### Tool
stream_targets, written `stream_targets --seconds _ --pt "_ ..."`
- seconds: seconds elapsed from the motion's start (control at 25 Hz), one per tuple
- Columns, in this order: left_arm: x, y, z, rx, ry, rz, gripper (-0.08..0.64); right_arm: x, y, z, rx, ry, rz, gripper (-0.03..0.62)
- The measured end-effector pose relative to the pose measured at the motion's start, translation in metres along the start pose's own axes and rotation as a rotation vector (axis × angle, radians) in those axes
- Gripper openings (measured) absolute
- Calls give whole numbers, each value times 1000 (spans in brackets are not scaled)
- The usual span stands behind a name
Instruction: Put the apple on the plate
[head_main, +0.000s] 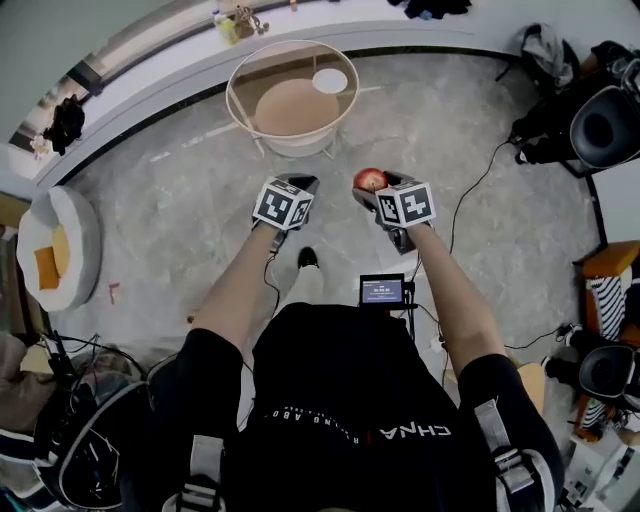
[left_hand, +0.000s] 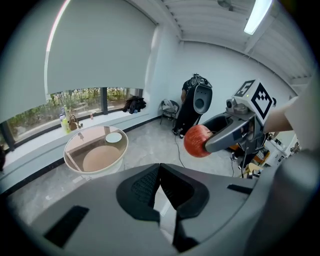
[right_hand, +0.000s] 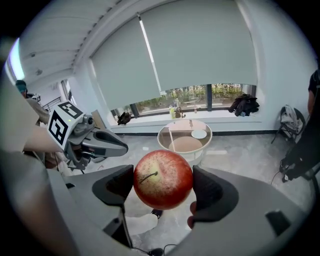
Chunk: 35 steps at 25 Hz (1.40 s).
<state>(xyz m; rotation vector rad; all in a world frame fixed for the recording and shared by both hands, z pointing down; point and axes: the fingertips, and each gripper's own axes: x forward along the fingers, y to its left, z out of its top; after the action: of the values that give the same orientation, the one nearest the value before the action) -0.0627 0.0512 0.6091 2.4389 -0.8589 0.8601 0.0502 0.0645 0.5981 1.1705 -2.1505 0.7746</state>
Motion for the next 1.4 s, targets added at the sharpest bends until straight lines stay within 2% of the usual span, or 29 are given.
stream_targets --seconds 0.2,0.32,0.44,0.8,0.88,1.0,1.16,1.28,1.4 --pt "16 83 35 15 6 -31 17 44 -13 72 16 1 -45 368" --pt "21 118 48 14 -2 -43 17 67 -14 99 25 -2 -66 368" --pt "26 138 42 21 19 -55 17 85 -13 103 11 32 -73 368" --pt "63 196 80 -36 34 -49 17 130 -49 160 27 49 -46 368" --pt "77 201 85 -39 47 -52 17 142 -68 167 14 55 -59 368" --pt "98 217 103 -61 60 -53 17 161 -111 191 0 42 -125 368" --pt "131 261 159 -112 58 7 17 191 -163 249 -28 43 -62 368" --pt "168 277 196 -132 65 36 17 207 -204 284 -49 47 2 368" --pt "184 287 222 -140 44 48 17 218 -218 309 -71 54 42 368"
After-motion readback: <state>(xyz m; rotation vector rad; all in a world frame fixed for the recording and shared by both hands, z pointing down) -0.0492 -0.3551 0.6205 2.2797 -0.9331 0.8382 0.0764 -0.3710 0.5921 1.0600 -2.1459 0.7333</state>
